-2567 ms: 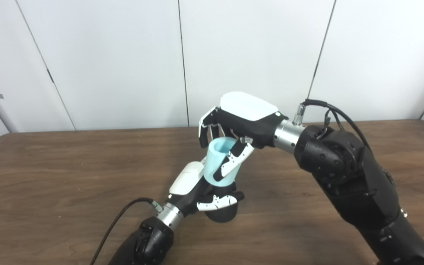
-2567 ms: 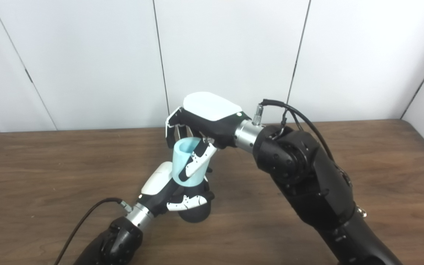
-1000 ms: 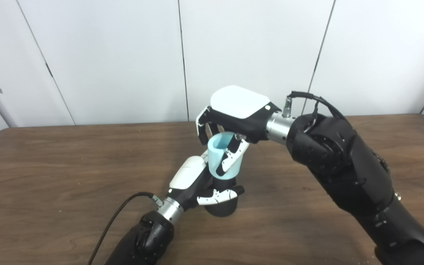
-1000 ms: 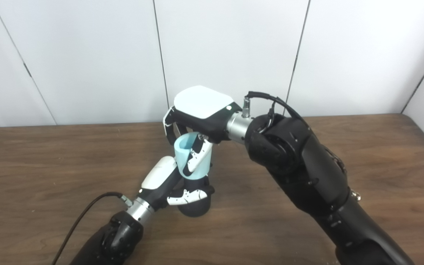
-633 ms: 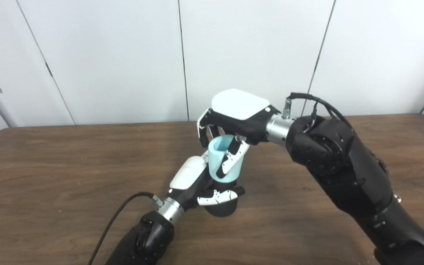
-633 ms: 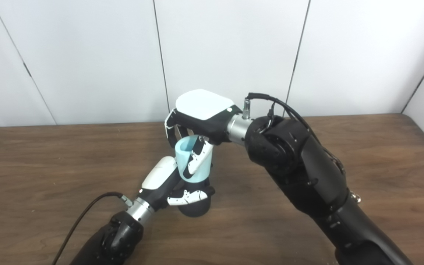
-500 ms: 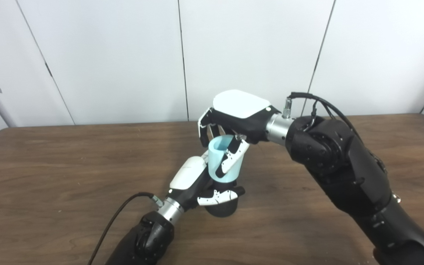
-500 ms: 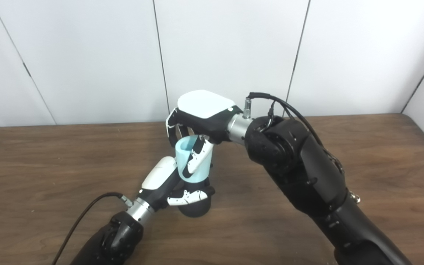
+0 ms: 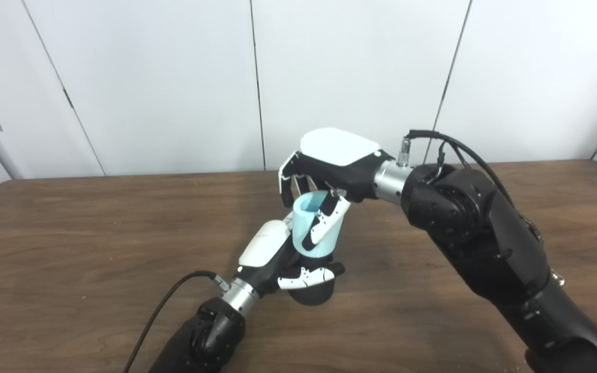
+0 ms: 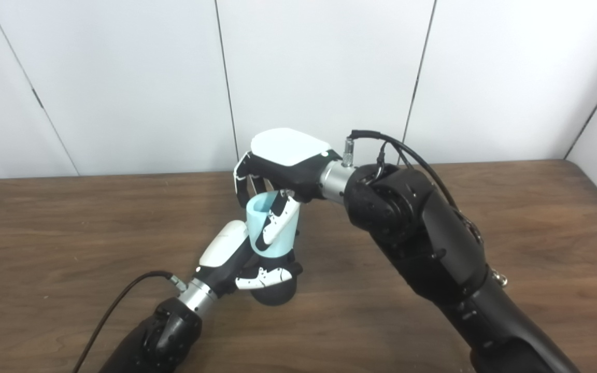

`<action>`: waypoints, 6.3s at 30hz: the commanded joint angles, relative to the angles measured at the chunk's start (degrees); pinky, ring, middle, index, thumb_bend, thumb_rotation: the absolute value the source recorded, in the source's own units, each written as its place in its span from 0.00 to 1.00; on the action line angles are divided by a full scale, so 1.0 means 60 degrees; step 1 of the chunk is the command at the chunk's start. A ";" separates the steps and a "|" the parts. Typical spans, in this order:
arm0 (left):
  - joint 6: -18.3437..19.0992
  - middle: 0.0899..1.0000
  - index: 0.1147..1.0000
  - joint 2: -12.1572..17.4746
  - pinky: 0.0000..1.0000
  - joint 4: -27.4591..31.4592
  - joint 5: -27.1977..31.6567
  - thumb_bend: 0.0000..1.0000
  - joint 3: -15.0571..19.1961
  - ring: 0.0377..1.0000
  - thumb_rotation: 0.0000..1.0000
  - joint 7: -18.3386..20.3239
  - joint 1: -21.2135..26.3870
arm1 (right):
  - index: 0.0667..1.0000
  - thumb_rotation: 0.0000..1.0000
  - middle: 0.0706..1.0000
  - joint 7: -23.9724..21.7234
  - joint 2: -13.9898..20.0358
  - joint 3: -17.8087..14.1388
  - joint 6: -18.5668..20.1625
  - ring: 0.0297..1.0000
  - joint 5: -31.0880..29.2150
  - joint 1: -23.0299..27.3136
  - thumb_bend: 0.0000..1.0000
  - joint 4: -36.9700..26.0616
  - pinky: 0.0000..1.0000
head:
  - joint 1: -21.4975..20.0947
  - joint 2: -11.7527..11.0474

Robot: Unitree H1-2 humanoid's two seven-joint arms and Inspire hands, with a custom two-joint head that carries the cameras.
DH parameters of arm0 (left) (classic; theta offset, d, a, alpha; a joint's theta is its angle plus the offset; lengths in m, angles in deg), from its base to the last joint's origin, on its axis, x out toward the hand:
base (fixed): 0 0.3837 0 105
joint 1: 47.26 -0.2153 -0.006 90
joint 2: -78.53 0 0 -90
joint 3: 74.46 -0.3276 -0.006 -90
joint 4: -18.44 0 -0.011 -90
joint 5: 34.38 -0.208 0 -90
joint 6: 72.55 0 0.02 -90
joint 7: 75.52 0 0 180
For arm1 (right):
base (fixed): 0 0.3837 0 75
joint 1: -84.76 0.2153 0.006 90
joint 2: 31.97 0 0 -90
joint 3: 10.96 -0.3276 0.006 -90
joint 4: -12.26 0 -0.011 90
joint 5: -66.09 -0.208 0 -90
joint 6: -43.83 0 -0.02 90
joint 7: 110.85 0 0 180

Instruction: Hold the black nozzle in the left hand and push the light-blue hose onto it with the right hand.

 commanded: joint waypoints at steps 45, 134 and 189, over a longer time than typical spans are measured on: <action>0.0101 0.71 0.25 -0.0283 0.99 -0.1734 0.0112 0.48 -0.0765 0.90 0.79 -0.0132 -0.2722 | 0.70 0.25 0.77 0.3667 0.1006 -0.1402 -0.4762 0.77 0.1166 -0.1834 0.82 -0.1079 0.75 | 0.0050 0.0026; -0.0348 0.77 0.70 -0.0264 0.99 -0.1634 0.0926 0.84 -0.0527 0.90 0.52 0.0585 -0.2755 | 0.88 0.14 0.91 0.4204 0.1974 -0.1096 -0.6935 0.90 -0.1058 -0.3248 0.71 -0.0073 0.87 | 0.0169 0.0245; -0.0125 0.77 0.68 -0.0166 1.00 -0.1316 0.0950 0.83 -0.0455 0.90 0.52 0.0791 -0.2862 | 0.95 0.17 1.00 0.7437 0.2548 -0.0125 -0.6958 1.00 0.2168 -0.5096 0.66 -0.0019 1.00 | 0.0179 0.0380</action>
